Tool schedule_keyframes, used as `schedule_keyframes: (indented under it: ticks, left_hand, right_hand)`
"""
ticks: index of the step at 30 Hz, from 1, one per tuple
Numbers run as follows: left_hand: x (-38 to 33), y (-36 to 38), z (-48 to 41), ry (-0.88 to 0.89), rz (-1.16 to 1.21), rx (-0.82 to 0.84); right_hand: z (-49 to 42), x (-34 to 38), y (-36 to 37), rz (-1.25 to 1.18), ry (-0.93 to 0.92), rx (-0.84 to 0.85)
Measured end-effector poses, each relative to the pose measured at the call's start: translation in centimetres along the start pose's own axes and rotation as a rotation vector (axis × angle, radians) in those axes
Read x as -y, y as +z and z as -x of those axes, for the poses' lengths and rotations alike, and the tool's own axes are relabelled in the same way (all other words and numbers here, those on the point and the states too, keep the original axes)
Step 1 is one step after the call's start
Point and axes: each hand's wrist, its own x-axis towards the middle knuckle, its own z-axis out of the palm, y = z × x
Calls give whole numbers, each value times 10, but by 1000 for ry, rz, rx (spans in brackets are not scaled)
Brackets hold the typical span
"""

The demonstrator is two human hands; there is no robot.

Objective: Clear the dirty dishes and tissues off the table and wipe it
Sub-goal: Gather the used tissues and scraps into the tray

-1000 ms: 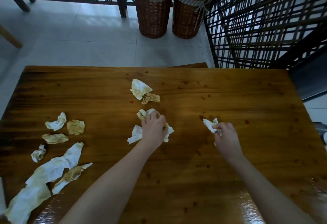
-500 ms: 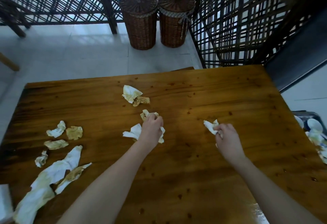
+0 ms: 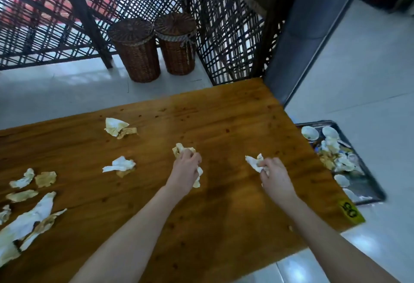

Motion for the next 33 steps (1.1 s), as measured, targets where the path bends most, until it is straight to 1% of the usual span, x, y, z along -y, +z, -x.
schedule_keyframes:
  ticks: [4,8,14,20,23,28,33]
  left_hand:
    - [-63,29,-1,52,10,50]
    - [-125,56,-4,91,18,84]
    - [-202,90,-13,170,26,141]
    - [-247,114,-37,208,9,221]
    - [-262,128,-55,215,32,231]
    - [-290,155,-96,204,44,258]
    - [-323,180,-157,182,63,239]
  right_hand:
    - [24,-63,-37,-28,72,-1]
    - [47,-121,-67,-36,119,-38]
    - [63,-178,-99,-53,186,-85]
    - [63,-219,-116,-109,242,-93]
    - [54,-238,-121,-118,265,-93]
    - [24,-278,-131,-126,271,-52]
    - [-19,-327,-152,-70,325,-39]
